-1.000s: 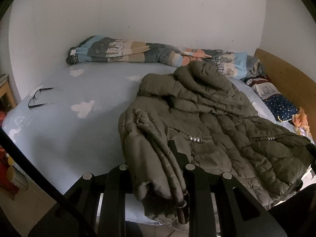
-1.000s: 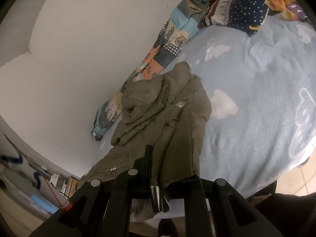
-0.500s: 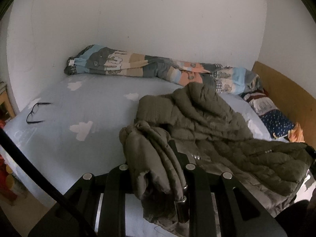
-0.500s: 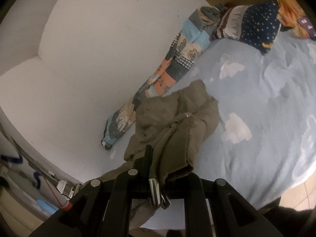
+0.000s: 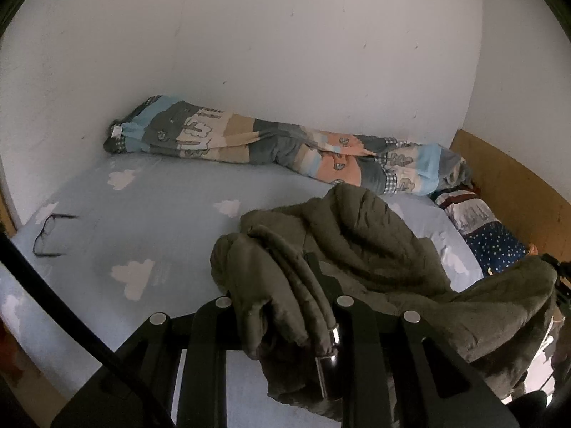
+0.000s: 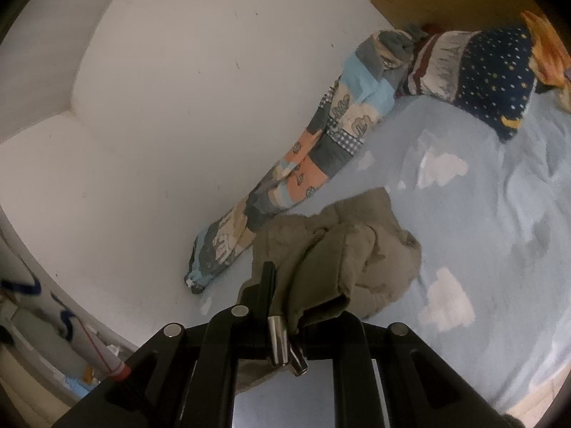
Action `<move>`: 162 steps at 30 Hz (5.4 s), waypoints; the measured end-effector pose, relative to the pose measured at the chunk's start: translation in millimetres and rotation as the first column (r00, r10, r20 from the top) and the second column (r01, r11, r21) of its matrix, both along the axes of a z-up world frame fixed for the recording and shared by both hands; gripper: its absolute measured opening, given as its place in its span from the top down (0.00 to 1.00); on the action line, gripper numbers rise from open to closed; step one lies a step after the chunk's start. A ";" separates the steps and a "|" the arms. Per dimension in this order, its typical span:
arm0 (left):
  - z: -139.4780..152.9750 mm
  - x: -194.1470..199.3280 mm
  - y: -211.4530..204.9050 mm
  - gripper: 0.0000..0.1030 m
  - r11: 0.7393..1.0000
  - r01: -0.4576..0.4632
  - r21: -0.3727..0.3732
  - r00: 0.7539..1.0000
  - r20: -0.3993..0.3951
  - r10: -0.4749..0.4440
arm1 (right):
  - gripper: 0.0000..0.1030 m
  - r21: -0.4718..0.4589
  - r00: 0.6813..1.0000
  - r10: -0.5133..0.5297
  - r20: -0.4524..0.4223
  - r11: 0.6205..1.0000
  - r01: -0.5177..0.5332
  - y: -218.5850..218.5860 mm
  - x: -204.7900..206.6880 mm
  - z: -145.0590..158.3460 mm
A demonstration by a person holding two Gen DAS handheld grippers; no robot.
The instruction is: Fold large clothes
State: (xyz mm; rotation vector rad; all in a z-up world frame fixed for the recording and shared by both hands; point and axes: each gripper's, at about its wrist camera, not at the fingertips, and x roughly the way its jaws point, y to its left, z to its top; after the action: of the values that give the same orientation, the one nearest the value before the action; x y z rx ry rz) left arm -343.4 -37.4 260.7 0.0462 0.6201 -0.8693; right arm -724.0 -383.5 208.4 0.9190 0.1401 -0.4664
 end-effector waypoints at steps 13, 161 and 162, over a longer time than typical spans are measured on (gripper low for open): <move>17.3 82.5 -76.3 0.69 0.999 -0.023 -0.022 0.993 -0.120 0.020 | 0.89 -0.028 0.998 -0.013 -0.056 1.000 0.011 -84.4 82.9 31.1; -141.3 9.4 -257.2 0.03 0.905 -0.060 0.422 0.980 0.199 -0.028 | 0.58 -0.180 0.812 -0.077 -0.578 0.983 -0.036 -105.0 251.1 -107.5; -141.6 8.3 -257.7 0.03 0.905 -0.063 0.422 0.977 0.211 -0.031 | 0.58 -0.183 0.818 -0.069 -0.571 0.982 -0.045 -103.9 253.2 -107.0</move>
State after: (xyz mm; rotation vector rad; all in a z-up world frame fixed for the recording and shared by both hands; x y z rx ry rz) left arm -335.1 -295.1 119.1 0.5262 0.5972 -0.6872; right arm -470.9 -487.4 101.4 0.5651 0.6362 -0.7511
